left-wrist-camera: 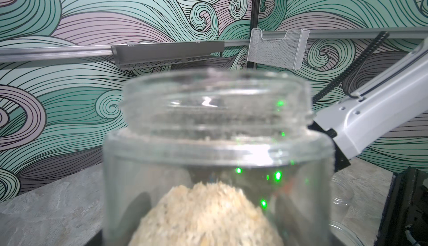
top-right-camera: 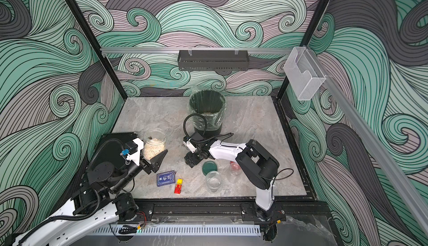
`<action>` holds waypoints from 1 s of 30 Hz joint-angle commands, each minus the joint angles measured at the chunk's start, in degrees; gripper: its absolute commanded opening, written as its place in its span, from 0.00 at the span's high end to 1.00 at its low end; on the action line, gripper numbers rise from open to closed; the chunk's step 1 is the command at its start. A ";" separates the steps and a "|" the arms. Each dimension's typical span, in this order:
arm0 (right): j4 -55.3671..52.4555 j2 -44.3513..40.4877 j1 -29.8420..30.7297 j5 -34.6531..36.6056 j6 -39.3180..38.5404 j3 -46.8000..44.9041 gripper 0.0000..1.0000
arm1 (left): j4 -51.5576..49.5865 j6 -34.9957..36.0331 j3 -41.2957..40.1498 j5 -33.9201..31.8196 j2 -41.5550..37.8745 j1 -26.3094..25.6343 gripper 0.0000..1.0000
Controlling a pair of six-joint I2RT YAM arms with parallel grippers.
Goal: Empty expired oatmeal from jars
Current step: Place the lid at the center of the board.
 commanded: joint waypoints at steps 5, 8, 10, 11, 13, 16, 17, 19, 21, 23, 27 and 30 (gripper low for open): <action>-0.05 -2.12 0.41 -0.09 0.66 -0.51 0.01 | 4.71 -0.61 2.39 -0.58 -1.06 0.11 0.75; -1.53 -3.75 0.50 -0.18 1.96 -0.27 0.01 | 4.71 -0.60 2.37 -0.34 -1.01 0.10 0.76; -5.93 -5.60 0.78 -0.55 3.75 1.62 0.01 | 4.62 -0.58 2.51 -0.11 -0.72 0.08 0.75; -9.10 -6.65 1.13 -0.95 4.14 2.41 0.01 | 4.59 -0.66 2.52 -0.03 -0.48 0.11 0.75; -12.98 -10.33 2.49 -1.11 4.26 3.63 0.01 | 5.09 -0.75 2.58 0.73 0.60 0.04 0.76; -16.31 -17.09 3.65 -1.16 5.16 3.19 0.01 | 5.49 -1.02 3.51 2.20 3.10 0.05 0.76; -17.24 -19.18 3.74 -1.48 5.39 3.10 0.01 | 5.65 -1.15 3.87 2.68 4.01 0.11 0.76; -19.02 -24.41 3.60 -1.57 5.28 2.60 0.01 | 6.01 -1.19 5.11 3.87 6.43 0.05 0.76; -19.72 -29.28 3.65 -2.38 4.27 2.11 0.01 | 6.50 -1.36 6.50 5.22 9.01 0.15 0.76; -19.78 -34.18 3.49 -3.71 3.59 1.98 0.01 | 7.21 -1.57 7.78 6.96 11.61 0.18 0.76; -18.37 -42.84 2.49 -6.08 3.26 1.98 0.01 | 8.70 -1.98 10.43 10.93 16.76 0.56 0.77; -14.47 -48.23 0.88 -10.97 3.67 1.18 0.01 | 9.33 -2.15 12.29 14.32 19.56 1.11 0.78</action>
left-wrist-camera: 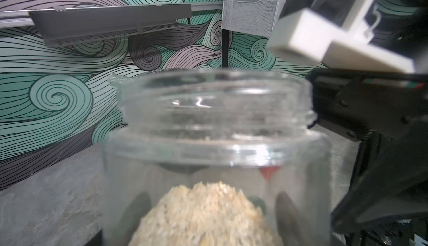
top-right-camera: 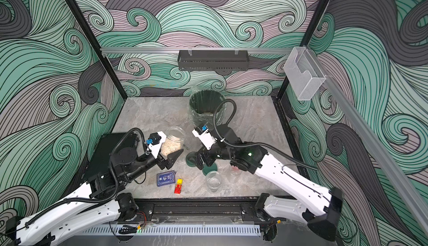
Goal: Empty expired oatmeal from jars
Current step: Place the lid at the center of the board, then pour the expired oatmeal into the trash bin.
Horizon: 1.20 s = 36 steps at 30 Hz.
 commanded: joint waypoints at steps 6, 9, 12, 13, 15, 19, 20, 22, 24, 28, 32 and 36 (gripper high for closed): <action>14.72 -6.72 -3.16 -9.37 6.63 -1.96 0.01 | 9.41 -0.91 6.97 11.00 3.98 1.51 0.79; 20.46 -5.46 -3.44 -9.46 10.84 -1.96 0.01 | 10.67 -0.83 7.85 14.30 5.15 1.53 0.79; 21.01 -3.32 -3.71 -7.92 12.99 -0.35 0.01 | 11.37 -0.83 8.69 16.42 5.75 1.60 0.79; 21.09 -2.65 -3.71 -7.74 13.47 0.00 0.01 | 11.29 -0.70 8.96 16.94 5.78 1.59 0.80; 21.51 -1.70 -3.71 -7.70 13.92 0.30 0.01 | 11.44 -0.65 9.20 17.56 5.78 1.59 0.80; 24.45 0.01 -3.71 -8.73 15.76 -0.18 0.01 | 12.69 -0.74 9.11 19.04 6.10 1.53 0.80; 25.12 0.36 -3.71 -8.79 16.15 -0.29 0.01 | 12.80 -0.87 9.11 19.43 6.27 1.54 0.80; 26.58 1.01 -3.71 -8.94 16.85 -0.39 0.01 | 13.13 -0.87 9.06 19.88 6.69 1.55 0.80; 28.18 1.62 -3.71 -9.20 17.90 -0.52 0.01 | 13.48 -1.08 8.93 20.29 7.09 1.53 0.80; 30.41 3.34 -3.54 -10.29 19.65 -0.56 0.01 | 14.36 -1.44 8.84 21.14 7.54 1.53 0.80; 31.05 4.20 -3.53 -10.48 20.14 -0.72 0.01 | 14.62 -1.29 8.85 21.09 7.54 1.53 0.80; 31.10 4.36 -3.45 -10.60 20.05 -0.99 0.04 | 14.78 -1.00 8.85 20.30 7.26 1.54 0.78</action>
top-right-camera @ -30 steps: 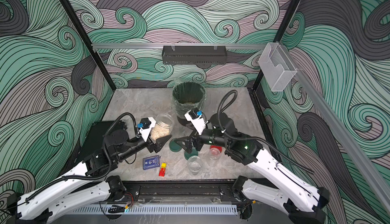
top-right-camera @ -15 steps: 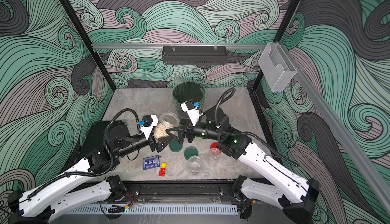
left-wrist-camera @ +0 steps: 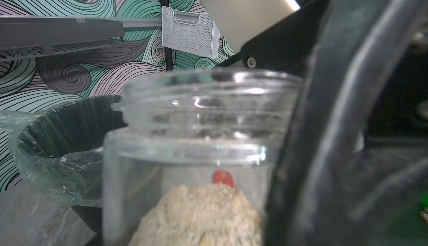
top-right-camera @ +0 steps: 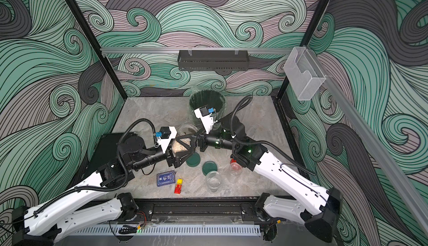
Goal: Empty expired oatmeal from jars
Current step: Pour the expired oatmeal into the trash bin.
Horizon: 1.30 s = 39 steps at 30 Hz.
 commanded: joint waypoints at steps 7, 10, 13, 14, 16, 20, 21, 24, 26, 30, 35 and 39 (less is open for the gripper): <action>2.18 -0.60 -0.06 1.61 1.95 -0.40 0.42 | 7.55 0.99 3.54 -1.18 -1.37 -0.14 0.67; 2.04 -0.83 -0.06 2.41 3.21 -0.05 0.60 | 7.74 1.41 3.41 -2.34 -1.53 -0.17 0.49; 1.72 -0.63 -0.14 3.73 5.06 0.67 0.73 | 8.13 1.54 3.25 -3.95 -1.62 -0.16 0.17; 1.72 -0.64 -0.22 4.12 5.71 0.90 0.74 | 8.42 1.53 3.07 -4.55 -1.61 -0.14 0.10; 2.04 -0.44 -0.73 4.70 7.28 1.48 0.78 | 9.23 1.73 2.76 -5.86 -1.63 -0.10 0.01; 4.16 0.65 -3.20 4.71 12.30 2.72 0.95 | 10.98 2.68 2.20 -7.93 -1.15 -0.11 0.01; 4.67 1.03 -3.84 4.54 13.51 3.05 0.96 | 11.80 2.81 1.82 -8.19 -0.89 -0.08 0.01; 6.27 1.67 -5.57 4.52 16.05 3.48 0.97 | 15.39 3.85 0.23 -8.41 -0.77 -0.13 0.01; 6.67 1.76 -7.02 4.05 17.45 4.13 0.96 | 18.98 5.19 -1.66 -8.99 -1.03 -0.08 0.01; 8.25 1.77 -10.42 2.29 21.30 5.22 0.96 | 28.32 7.91 -5.70 -9.36 -0.87 0.03 0.01; 10.53 2.46 -12.70 -0.06 25.90 7.19 0.95 | 36.20 12.95 -6.58 -7.71 3.31 0.27 0.01; 11.84 2.78 -13.40 -2.03 28.62 8.45 0.95 | 38.22 17.17 -5.15 -7.38 6.95 0.49 0.01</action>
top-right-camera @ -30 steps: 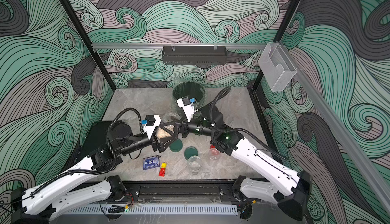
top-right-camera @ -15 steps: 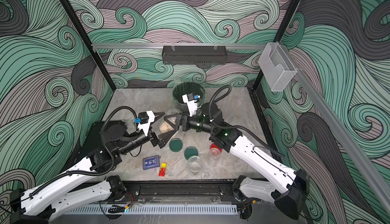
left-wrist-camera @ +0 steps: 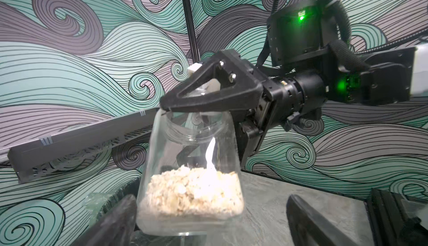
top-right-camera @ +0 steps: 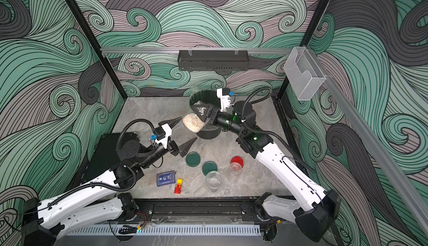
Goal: Empty expired oatmeal from jars
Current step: Pour the expired oatmeal into the trash bin.
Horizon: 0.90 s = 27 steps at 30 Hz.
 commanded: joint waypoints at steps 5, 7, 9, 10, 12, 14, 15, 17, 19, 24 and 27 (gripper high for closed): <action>9.17 -0.15 -0.23 -4.81 6.78 3.63 0.95 | 5.75 9.85 5.19 0.34 4.98 0.45 0.01; 9.18 -0.22 -0.22 -4.83 7.30 3.78 0.95 | 6.60 10.63 5.64 0.55 5.51 0.49 0.01; 9.28 -0.21 -0.24 -4.76 7.78 3.99 0.95 | 7.13 11.06 5.96 0.89 6.12 0.58 0.01; 9.34 -0.16 -0.20 -4.89 8.03 4.09 0.95 | 7.13 11.25 6.08 0.90 6.44 0.58 0.01; 9.79 0.17 -0.23 -5.24 8.85 4.27 0.95 | 7.46 11.78 6.32 0.77 7.13 0.58 0.01; 10.21 0.52 -0.22 -5.80 9.58 4.51 0.95 | 8.37 12.13 6.29 0.48 7.69 0.58 0.01; 10.52 0.81 -0.23 -6.11 9.98 4.53 0.95 | 8.76 12.36 6.33 0.46 7.90 0.62 0.01; 11.01 1.16 -0.18 -6.49 10.58 4.52 0.95 | 9.24 13.25 6.73 0.37 8.47 0.70 0.01; 11.03 1.39 -0.21 -6.56 10.77 4.53 0.95 | 8.91 14.57 7.87 0.07 9.26 0.69 0.01; 11.71 1.93 -0.20 -6.78 11.46 4.53 0.95 | 8.49 16.58 9.95 0.15 10.38 0.79 0.04; 12.12 2.30 -0.24 -6.95 11.83 4.71 0.95 | 8.48 16.81 10.22 0.15 10.85 1.14 0.07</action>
